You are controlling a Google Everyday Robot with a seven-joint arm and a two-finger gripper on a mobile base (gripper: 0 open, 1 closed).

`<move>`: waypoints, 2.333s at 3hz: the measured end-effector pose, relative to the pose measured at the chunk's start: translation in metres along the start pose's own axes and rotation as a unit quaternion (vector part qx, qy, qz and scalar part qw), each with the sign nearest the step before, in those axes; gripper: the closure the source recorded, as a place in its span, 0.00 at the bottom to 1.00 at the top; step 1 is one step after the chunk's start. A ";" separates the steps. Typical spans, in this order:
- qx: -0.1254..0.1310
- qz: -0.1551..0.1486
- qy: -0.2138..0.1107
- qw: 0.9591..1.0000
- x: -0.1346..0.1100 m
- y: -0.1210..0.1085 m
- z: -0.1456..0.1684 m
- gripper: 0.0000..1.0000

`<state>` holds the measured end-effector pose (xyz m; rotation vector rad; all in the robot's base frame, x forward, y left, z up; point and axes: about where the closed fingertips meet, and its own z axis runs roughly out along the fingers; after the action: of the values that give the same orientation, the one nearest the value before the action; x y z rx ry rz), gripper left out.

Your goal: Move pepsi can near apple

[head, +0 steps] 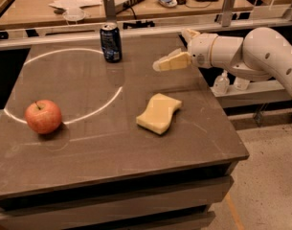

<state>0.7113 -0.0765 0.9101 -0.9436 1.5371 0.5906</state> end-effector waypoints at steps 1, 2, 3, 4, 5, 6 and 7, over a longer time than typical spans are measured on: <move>-0.025 -0.013 -0.002 1.000 -0.014 -0.011 0.044 0.00; -0.066 -0.008 0.010 0.998 -0.019 0.001 0.097 0.00; -0.092 0.002 0.014 0.996 -0.019 0.015 0.139 0.00; -0.107 0.006 0.014 0.994 -0.021 0.020 0.174 0.02; -0.125 0.002 0.009 0.992 -0.020 0.021 0.191 0.25; -0.137 0.007 0.014 0.991 -0.009 0.021 0.195 0.56; -0.139 -0.004 0.015 0.990 -0.018 0.016 0.180 0.87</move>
Offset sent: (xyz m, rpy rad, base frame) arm 0.0694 0.1059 -0.0010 -0.0442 0.0516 0.1663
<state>0.7993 0.0812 0.8901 -1.1720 1.5006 0.8022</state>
